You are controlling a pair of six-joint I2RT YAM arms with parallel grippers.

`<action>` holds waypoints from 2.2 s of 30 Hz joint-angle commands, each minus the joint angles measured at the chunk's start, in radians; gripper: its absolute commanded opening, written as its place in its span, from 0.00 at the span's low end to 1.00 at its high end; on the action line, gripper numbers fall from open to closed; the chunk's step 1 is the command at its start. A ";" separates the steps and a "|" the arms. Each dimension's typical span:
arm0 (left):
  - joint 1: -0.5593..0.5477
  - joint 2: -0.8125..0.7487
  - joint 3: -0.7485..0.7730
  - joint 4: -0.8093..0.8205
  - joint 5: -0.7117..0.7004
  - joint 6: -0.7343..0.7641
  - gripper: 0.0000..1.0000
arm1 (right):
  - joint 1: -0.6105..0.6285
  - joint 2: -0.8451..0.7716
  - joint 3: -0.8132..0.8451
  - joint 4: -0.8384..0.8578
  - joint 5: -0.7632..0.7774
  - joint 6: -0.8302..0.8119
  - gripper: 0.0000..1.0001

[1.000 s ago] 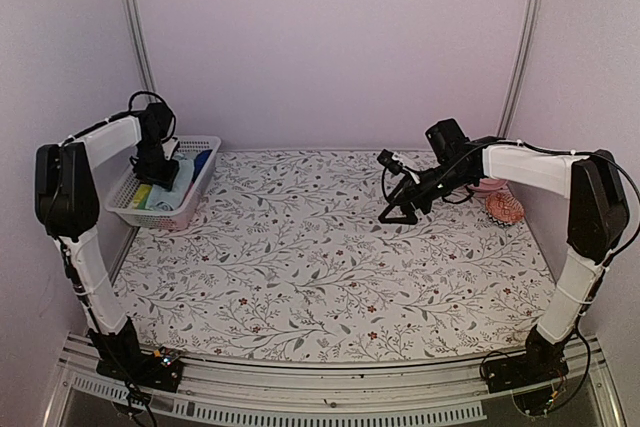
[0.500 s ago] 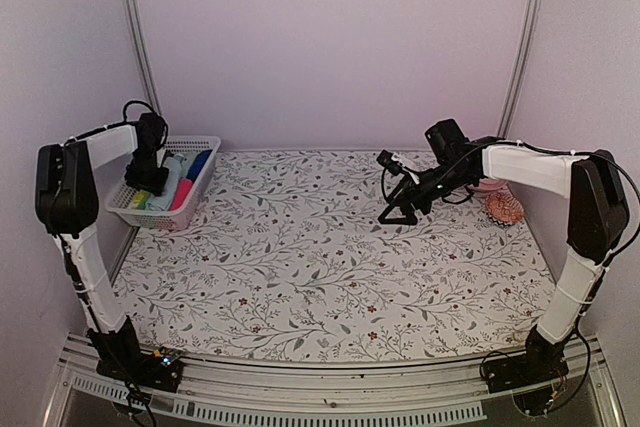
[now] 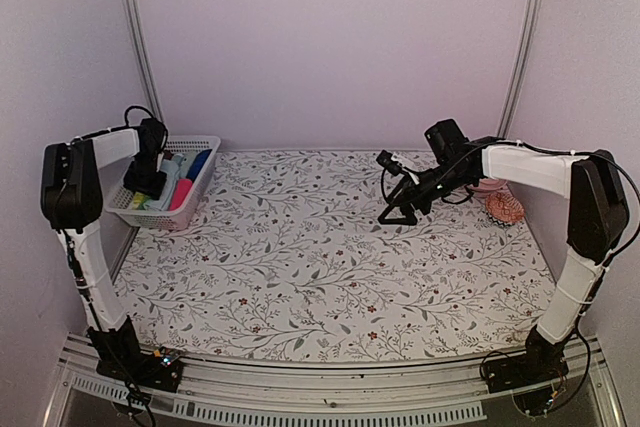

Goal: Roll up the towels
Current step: Adjust the towel in the bin.

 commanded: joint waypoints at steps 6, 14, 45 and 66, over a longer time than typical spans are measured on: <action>0.023 -0.048 -0.017 0.050 -0.078 -0.002 0.69 | 0.009 -0.010 0.009 -0.019 -0.018 -0.013 0.99; 0.017 -0.167 -0.036 0.104 -0.087 -0.008 0.70 | 0.010 -0.009 0.009 -0.021 -0.020 -0.014 0.99; -0.118 -0.127 -0.004 0.216 0.099 0.080 0.60 | 0.016 -0.006 0.010 -0.025 -0.016 -0.017 0.99; -0.076 0.012 -0.011 0.291 0.125 0.057 0.25 | 0.018 0.014 0.015 -0.035 -0.014 -0.026 0.99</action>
